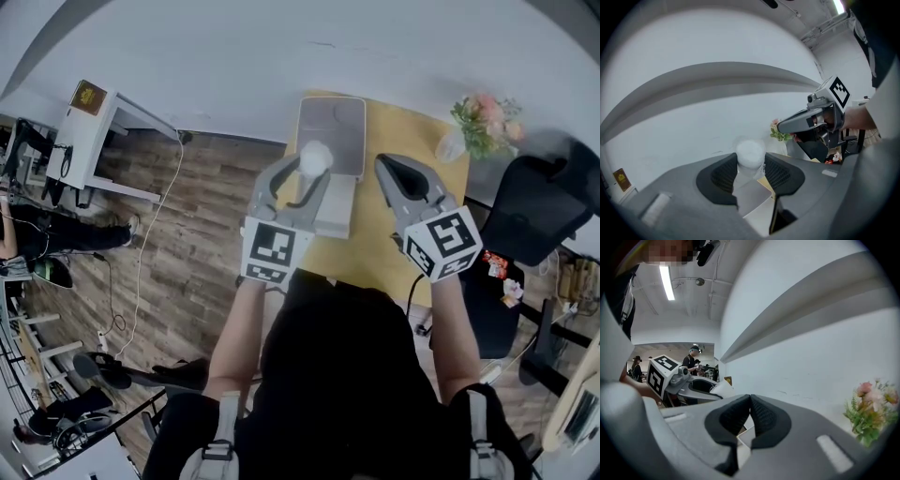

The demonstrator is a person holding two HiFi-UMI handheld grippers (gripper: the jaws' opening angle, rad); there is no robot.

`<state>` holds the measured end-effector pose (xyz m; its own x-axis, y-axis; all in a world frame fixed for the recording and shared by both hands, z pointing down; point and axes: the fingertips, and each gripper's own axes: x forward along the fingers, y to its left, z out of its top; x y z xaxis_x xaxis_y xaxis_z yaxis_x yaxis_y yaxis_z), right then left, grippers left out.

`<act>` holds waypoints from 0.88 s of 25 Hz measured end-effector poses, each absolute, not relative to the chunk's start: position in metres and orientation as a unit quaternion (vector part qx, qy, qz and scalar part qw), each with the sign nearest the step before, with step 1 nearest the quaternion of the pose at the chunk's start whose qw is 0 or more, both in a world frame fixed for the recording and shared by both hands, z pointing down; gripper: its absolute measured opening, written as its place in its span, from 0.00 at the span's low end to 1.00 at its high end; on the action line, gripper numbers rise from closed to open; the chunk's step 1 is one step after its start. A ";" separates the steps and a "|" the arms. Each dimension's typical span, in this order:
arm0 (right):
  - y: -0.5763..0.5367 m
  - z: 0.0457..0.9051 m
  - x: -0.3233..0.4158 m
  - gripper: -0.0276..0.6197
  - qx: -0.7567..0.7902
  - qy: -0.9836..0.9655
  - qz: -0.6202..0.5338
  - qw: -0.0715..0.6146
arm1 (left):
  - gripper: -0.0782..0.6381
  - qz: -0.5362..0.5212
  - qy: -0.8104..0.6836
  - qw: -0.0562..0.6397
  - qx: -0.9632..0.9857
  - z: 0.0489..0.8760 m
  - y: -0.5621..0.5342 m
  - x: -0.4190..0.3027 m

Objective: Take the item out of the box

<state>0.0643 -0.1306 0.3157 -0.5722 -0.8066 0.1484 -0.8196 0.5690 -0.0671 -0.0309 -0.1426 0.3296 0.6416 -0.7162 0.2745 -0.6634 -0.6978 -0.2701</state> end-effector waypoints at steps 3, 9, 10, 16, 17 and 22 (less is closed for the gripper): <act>-0.131 0.311 0.066 0.05 0.463 -0.883 0.063 0.044 | 0.36 -0.176 0.383 0.075 -0.903 0.322 -0.143 -0.030; -0.127 0.305 0.066 0.05 0.460 -0.885 0.053 0.041 | 0.36 -0.167 0.386 0.081 -0.904 0.312 -0.141 -0.030; -0.127 0.305 0.067 0.05 0.460 -0.886 0.052 0.041 | 0.36 -0.164 0.387 0.081 -0.904 0.310 -0.142 -0.030; -0.129 0.304 0.068 0.05 0.462 -0.885 0.047 0.041 | 0.36 -0.154 0.388 0.083 -0.905 0.304 -0.143 -0.028; -0.129 0.304 0.068 0.05 0.462 -0.885 0.046 0.041 | 0.36 -0.152 0.388 0.083 -0.905 0.303 -0.143 -0.027; -0.132 0.305 0.071 0.05 0.462 -0.885 0.046 0.043 | 0.36 -0.148 0.388 0.083 -0.906 0.301 -0.146 -0.025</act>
<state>0.0709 -0.1317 0.3049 -0.5690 -0.8138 0.1178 -0.8216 0.5685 -0.0414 -0.0245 -0.1457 0.3008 0.6550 -0.7279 0.2031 -0.6790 -0.6848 -0.2645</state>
